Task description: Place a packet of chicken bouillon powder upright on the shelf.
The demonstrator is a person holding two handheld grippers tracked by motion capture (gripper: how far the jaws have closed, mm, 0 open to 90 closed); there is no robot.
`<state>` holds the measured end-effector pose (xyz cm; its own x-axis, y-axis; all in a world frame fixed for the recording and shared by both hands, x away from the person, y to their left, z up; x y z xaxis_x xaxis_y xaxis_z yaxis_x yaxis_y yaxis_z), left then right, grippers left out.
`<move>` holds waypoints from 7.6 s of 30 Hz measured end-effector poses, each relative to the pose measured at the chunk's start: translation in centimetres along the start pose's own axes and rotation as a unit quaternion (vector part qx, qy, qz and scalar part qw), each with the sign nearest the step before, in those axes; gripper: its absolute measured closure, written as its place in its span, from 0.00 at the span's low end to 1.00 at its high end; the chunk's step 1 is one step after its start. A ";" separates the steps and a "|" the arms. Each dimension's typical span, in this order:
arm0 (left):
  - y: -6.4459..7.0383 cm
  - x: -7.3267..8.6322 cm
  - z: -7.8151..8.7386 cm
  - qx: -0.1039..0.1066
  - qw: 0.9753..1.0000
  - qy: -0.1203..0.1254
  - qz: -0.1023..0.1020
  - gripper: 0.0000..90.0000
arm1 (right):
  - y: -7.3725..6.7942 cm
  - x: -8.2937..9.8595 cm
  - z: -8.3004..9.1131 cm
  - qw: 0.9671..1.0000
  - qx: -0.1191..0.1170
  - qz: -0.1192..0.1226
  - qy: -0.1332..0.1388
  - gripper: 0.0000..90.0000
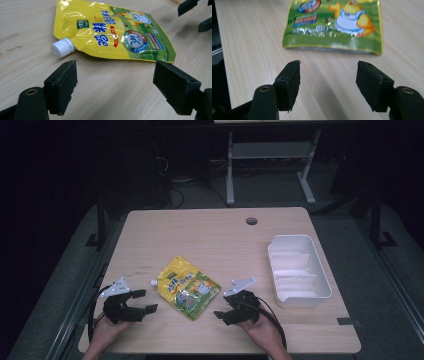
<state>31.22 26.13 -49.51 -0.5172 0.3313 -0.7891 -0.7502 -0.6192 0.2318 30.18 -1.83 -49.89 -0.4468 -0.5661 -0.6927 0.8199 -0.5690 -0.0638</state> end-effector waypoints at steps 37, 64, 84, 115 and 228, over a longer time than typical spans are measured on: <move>-4.4 -4.8 -2.1 -0.009 0.997 -0.042 0.057 0.28 | 0.4 -4.9 -6.3 0.999 0.033 0.019 -0.026 0.39; -7.8 -5.0 -6.4 -0.001 0.987 -0.099 0.123 0.55 | 0.2 -4.6 -6.3 0.998 0.045 0.030 -0.021 0.39; -8.3 -5.0 -5.7 0.030 0.984 -0.064 0.163 0.90 | 0.1 -4.4 -6.4 0.998 0.051 0.035 -0.014 0.41; -7.4 -6.4 -5.0 0.071 0.980 -0.052 0.178 1.00 | 0.0 -4.1 -6.2 0.999 0.032 0.035 -0.013 0.47; 1.3 -6.9 2.3 0.049 0.996 -0.021 -0.074 0.47 | 4.4 -7.5 3.7 0.992 -0.079 -0.029 0.099 0.97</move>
<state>32.85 24.71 -42.47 -0.4129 0.4445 -0.7950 -0.8553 -0.4891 0.1708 35.81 -2.24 -42.33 -0.4282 -0.3986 -0.8110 0.8480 -0.4873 -0.2083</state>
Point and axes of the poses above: each handheld gripper's, and its own axes: z roughly backward along the jaws, x roughly out of its underside, y roughly to its right, the point moved 8 cm from there along -z, roughly forward along the jaws, and after that the axes turned 4 degrees about x, right-handed, at the moved point
